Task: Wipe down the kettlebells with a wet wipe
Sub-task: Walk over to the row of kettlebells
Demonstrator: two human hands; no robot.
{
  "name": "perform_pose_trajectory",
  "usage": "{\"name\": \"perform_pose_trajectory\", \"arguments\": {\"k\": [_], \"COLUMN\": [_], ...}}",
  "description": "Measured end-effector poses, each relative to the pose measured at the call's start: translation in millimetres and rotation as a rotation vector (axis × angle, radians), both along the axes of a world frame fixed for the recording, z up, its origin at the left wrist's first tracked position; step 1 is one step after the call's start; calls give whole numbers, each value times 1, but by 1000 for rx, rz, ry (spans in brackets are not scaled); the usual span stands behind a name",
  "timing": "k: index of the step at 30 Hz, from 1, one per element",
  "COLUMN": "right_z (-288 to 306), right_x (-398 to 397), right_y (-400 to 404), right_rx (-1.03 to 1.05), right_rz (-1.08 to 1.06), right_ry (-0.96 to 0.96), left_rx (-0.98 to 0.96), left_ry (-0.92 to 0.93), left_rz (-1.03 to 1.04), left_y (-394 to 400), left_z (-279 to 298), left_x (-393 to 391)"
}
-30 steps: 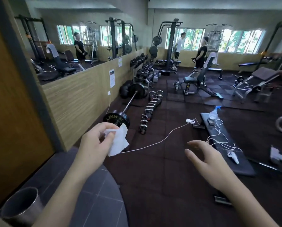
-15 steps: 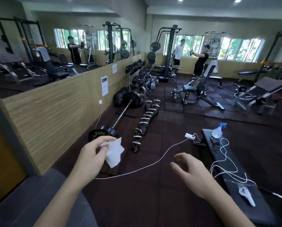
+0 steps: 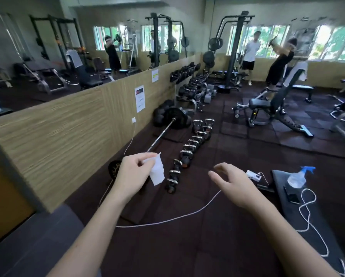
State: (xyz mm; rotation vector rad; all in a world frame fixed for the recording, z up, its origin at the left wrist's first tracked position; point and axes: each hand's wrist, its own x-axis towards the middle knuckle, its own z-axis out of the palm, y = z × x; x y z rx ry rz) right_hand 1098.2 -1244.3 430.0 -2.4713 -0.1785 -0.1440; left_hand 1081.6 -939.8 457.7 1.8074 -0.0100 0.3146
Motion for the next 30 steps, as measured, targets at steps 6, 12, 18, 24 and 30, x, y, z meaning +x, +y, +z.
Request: {"name": "perform_pose_trajectory", "arguments": {"k": [6, 12, 18, 24, 30], "right_z": [4, -11, -33, -37, -58], "right_x": [116, 228, 372, 496, 617], "right_y": [-77, -118, -132, -144, -149], "right_rx": [-127, -155, -168, -197, -168], "right_rz": [109, 193, 286, 357, 479], "right_ry": [54, 86, 103, 128, 152], "left_rx": [51, 110, 71, 67, 22], "left_ry": [29, 84, 141, 167, 192], "left_rz": [105, 291, 361, 440, 567], "left_y": [-72, -120, -142, -165, -187], "left_z": [-11, -31, -56, -62, -72], "left_x": [89, 186, 315, 416, 500]}}
